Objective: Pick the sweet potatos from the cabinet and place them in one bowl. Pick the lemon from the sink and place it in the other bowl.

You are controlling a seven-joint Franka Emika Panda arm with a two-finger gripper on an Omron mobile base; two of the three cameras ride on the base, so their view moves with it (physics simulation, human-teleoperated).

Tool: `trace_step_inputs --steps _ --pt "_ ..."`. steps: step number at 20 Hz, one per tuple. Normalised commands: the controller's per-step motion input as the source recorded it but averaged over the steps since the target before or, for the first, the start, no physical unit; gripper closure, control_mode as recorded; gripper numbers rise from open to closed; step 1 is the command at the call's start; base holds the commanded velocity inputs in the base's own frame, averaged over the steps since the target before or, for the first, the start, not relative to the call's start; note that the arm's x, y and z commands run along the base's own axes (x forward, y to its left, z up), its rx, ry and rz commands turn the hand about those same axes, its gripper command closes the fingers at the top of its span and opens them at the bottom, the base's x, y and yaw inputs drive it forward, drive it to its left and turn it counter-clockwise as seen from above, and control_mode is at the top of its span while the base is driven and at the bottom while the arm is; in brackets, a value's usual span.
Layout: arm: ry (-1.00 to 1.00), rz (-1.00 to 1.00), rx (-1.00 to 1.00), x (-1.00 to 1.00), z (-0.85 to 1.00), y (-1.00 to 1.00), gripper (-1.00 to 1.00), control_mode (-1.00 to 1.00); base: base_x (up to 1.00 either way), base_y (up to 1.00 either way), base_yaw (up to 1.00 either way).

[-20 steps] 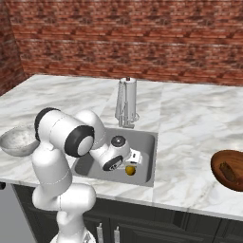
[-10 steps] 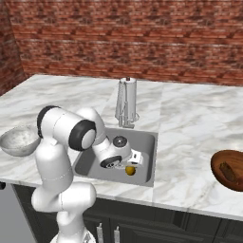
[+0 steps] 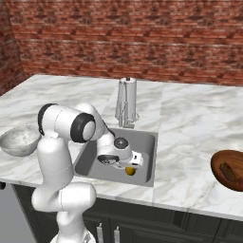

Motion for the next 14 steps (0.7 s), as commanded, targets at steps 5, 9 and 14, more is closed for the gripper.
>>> trace_step_inputs --steps 5,9,14 --pt "0.0 0.01 0.0 0.01 -0.17 -0.02 -1.0 -1.0 0.0 0.0 0.0" --pt "0.0 0.0 0.0 0.15 -0.04 -0.09 -1.0 -1.0 0.0 0.0 0.0" --pt "0.0 0.0 0.0 0.22 -0.06 -0.09 -1.0 -1.0 0.0 0.0 0.0"
